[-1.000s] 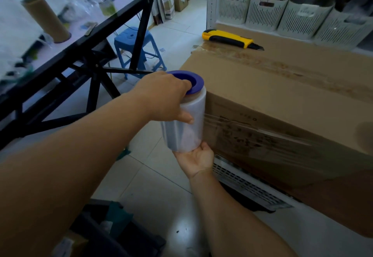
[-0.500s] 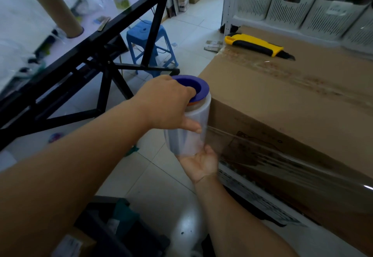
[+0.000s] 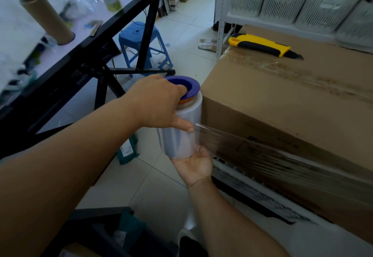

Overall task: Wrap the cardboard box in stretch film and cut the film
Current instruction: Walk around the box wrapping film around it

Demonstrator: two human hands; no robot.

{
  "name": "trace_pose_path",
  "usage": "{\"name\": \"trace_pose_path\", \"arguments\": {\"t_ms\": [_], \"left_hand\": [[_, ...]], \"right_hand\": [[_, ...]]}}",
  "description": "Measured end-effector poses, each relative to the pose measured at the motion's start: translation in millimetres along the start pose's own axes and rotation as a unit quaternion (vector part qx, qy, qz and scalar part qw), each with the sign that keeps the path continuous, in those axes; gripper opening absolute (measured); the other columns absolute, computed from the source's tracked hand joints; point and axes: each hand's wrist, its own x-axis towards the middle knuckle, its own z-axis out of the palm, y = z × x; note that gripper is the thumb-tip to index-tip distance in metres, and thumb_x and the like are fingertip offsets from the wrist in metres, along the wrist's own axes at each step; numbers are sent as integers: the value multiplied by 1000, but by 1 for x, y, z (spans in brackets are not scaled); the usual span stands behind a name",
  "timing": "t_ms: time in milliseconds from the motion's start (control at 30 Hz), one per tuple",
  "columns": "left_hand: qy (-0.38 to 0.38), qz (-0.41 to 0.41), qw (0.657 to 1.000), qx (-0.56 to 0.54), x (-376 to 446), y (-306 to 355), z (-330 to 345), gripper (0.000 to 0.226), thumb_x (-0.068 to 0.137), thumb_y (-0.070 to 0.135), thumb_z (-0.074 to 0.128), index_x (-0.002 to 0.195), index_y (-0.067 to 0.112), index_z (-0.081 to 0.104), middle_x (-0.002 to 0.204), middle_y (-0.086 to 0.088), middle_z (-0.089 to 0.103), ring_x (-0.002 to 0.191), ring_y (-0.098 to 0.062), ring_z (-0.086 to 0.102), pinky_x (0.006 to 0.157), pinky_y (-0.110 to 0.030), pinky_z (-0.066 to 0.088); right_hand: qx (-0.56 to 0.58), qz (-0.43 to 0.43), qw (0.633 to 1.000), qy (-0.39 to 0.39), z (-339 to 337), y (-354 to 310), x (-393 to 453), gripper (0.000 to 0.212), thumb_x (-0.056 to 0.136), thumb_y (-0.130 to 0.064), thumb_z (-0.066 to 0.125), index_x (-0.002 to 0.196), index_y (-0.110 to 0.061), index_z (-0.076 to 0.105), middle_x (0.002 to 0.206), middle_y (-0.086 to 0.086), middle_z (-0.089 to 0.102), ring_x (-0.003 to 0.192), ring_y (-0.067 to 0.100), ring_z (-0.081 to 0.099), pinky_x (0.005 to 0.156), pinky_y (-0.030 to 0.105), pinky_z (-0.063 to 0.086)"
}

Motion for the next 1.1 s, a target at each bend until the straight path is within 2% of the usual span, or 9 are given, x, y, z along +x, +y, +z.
{"name": "trace_pose_path", "arguments": {"t_ms": [200,333,467,633,733,800,900,1033,1100], "left_hand": [[18,47,999,6,13,-25,9,58,69,80,45,67,26,24,62,10,33,57,-8,31,72,-26,26],[18,52,998,4,15,-37,15,59,70,79,47,73,23,27,62,10,30,60,-9,32,72,-26,24],[19,61,998,-18,22,-50,19,58,72,74,55,86,22,31,64,12,27,75,-14,39,74,-27,26],[27,68,996,-41,35,-59,21,56,72,71,57,85,24,31,64,14,27,75,-15,38,73,-28,29],[18,64,996,-51,44,-62,14,56,71,71,58,86,23,33,65,13,29,76,-16,41,71,-28,29],[9,59,997,-49,52,-63,10,55,71,69,60,85,23,34,65,12,32,74,-16,41,70,-28,27],[-4,56,997,-50,63,-63,12,54,71,68,61,81,23,33,63,11,34,69,-15,41,69,-27,28],[-12,60,996,-63,73,-67,24,57,69,68,64,65,29,21,60,10,34,54,-6,31,64,-28,31],[-12,69,995,-65,77,-70,29,58,69,68,64,65,31,19,58,9,33,52,-4,29,61,-28,30]], "right_hand": [[-20,-31,999,0,13,12,21,50,82,-24,46,126,-2,56,137,24,50,130,39,43,106,52,33],[-13,-38,999,-9,14,15,31,50,94,-32,36,134,-5,50,139,25,48,129,38,43,100,53,39],[1,-38,999,-16,19,22,40,45,97,-29,34,129,-5,54,135,24,52,119,40,51,85,61,47],[-8,-33,999,-17,27,15,50,43,93,-24,39,129,-6,55,136,21,52,126,37,47,100,50,40],[-10,-27,999,-24,37,11,55,48,84,-22,45,128,-5,55,137,21,52,123,37,49,93,49,48],[-17,-30,999,-23,43,9,58,50,80,-21,47,127,-5,55,135,22,52,117,38,52,83,52,53],[-21,-31,999,-13,45,3,65,47,83,-20,46,126,-5,55,134,22,53,116,39,53,86,52,52],[-10,-24,1000,-11,38,-5,70,38,94,-21,39,121,-2,57,112,23,64,102,36,61,75,45,57],[-22,-34,999,-6,35,-7,76,40,96,-21,38,128,-4,54,119,21,63,107,35,60,81,45,55]]}}
